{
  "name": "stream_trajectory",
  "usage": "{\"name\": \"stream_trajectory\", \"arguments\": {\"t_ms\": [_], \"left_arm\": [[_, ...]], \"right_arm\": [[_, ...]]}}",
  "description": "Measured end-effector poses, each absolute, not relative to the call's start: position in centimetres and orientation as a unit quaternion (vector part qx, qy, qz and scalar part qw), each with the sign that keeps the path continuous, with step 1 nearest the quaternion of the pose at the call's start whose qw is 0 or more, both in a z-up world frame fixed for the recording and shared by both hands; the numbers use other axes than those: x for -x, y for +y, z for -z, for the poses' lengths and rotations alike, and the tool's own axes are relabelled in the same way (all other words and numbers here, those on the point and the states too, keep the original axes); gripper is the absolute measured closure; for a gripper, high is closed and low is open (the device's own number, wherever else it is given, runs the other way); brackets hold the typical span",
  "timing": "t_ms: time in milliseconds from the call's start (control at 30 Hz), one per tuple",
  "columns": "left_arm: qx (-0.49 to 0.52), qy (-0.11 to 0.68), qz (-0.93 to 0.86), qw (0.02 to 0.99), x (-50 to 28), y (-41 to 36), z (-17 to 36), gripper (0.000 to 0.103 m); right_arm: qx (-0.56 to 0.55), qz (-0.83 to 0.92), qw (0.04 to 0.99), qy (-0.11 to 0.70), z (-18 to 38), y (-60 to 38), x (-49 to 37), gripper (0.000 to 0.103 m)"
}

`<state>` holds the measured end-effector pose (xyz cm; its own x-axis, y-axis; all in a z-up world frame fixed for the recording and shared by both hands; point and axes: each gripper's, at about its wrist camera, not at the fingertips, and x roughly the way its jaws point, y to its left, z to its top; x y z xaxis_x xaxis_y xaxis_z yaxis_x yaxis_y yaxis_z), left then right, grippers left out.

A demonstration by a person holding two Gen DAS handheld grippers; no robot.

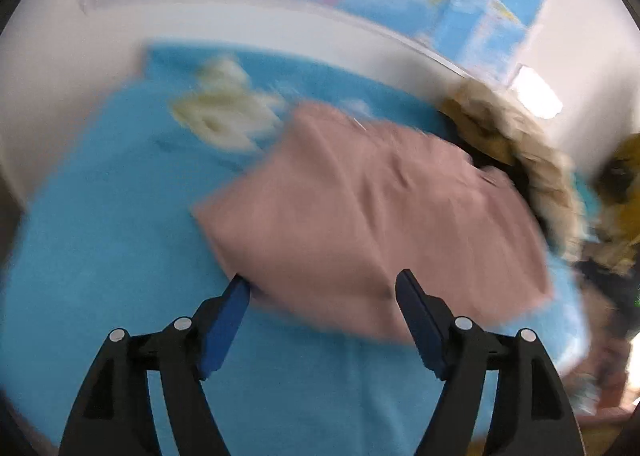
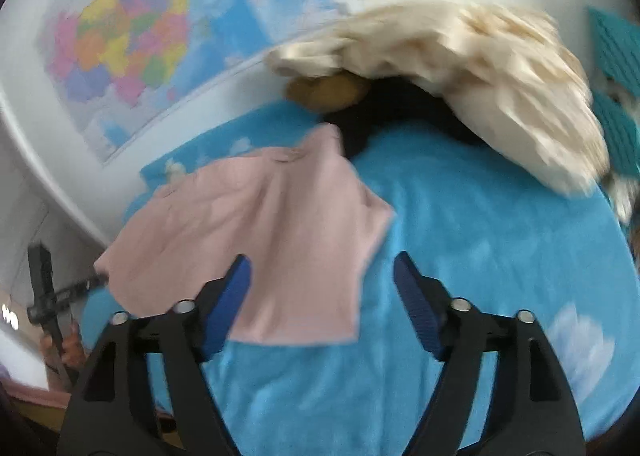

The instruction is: Fold large clothes

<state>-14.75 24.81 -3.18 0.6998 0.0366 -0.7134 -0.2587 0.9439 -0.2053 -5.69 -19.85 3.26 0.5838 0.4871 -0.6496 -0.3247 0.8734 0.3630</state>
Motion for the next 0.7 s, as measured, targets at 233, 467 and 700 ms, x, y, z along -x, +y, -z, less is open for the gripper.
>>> {"name": "stream_trajectory", "arguments": {"t_ms": [233,467,700], "left_arm": [[0.073,0.354,-0.071,0.93,10.5,23.7,1.6,0.024],[0.01,0.437,-0.076,0.896,4.4,22.2,5.8,0.041],[0.024,0.43,-0.085,0.898,2.4,23.3,4.9,0.089]], "right_arm": [[0.011,-0.254,0.876,0.41,-0.2,-11.7,-0.8,0.031],[0.081,-0.248,0.863,0.433,3.0,-9.0,-4.2,0.081],[0.04,-0.254,0.88,0.399,0.2,-9.7,-5.6,0.101]]}}
